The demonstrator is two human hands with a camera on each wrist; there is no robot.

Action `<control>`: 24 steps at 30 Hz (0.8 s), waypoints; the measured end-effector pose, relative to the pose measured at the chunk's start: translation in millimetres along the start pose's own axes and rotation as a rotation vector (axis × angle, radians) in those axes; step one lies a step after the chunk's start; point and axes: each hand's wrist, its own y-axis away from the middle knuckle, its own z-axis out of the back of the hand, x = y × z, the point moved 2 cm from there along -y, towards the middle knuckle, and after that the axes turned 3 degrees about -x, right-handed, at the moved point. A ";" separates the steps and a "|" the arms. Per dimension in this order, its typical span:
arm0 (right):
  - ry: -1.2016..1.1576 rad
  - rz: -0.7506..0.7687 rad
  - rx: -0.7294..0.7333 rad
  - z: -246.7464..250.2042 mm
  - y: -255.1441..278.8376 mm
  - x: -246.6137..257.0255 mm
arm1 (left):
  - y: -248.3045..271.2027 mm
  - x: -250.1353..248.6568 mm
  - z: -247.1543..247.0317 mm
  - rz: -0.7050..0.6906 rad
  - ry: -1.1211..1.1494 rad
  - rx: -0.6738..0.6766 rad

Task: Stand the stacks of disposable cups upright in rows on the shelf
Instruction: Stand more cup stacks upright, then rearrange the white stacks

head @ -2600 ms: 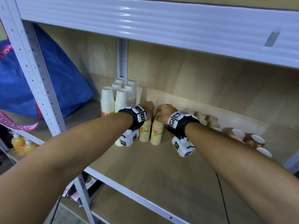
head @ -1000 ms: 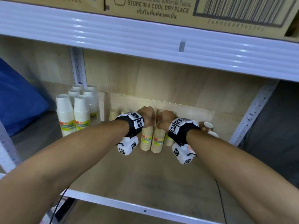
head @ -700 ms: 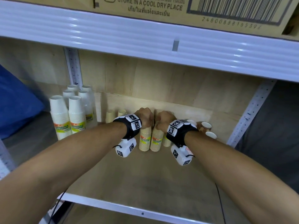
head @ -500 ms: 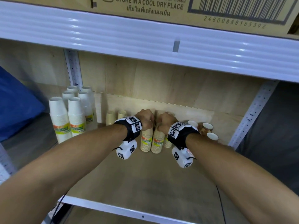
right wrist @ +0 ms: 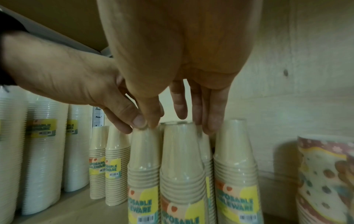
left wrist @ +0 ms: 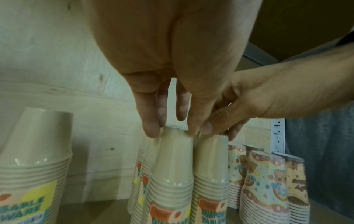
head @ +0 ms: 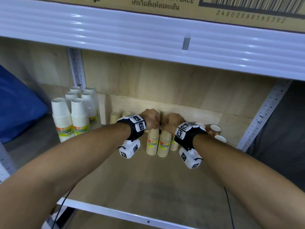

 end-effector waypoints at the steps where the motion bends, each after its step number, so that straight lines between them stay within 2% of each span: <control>1: 0.003 -0.007 -0.009 4.4 -0.2 2.3 | 0.3 0.0 4.5 0.005 -0.001 -0.006; 5: -0.027 -0.023 -0.039 15.7 -13.0 11.8 | -1.8 7.4 27.3 0.026 -0.010 -0.053; 11: 0.005 0.032 -0.075 24.8 -24.4 41.2 | 1.2 32.0 58.5 0.109 -0.033 -0.081; 19: -0.022 0.082 -0.093 3.0 -43.4 81.8 | 15.6 74.4 78.5 0.209 -0.114 -0.089; 24: -0.014 0.119 -0.053 -13.1 -53.5 95.8 | 22.2 95.0 75.7 0.268 -0.143 -0.093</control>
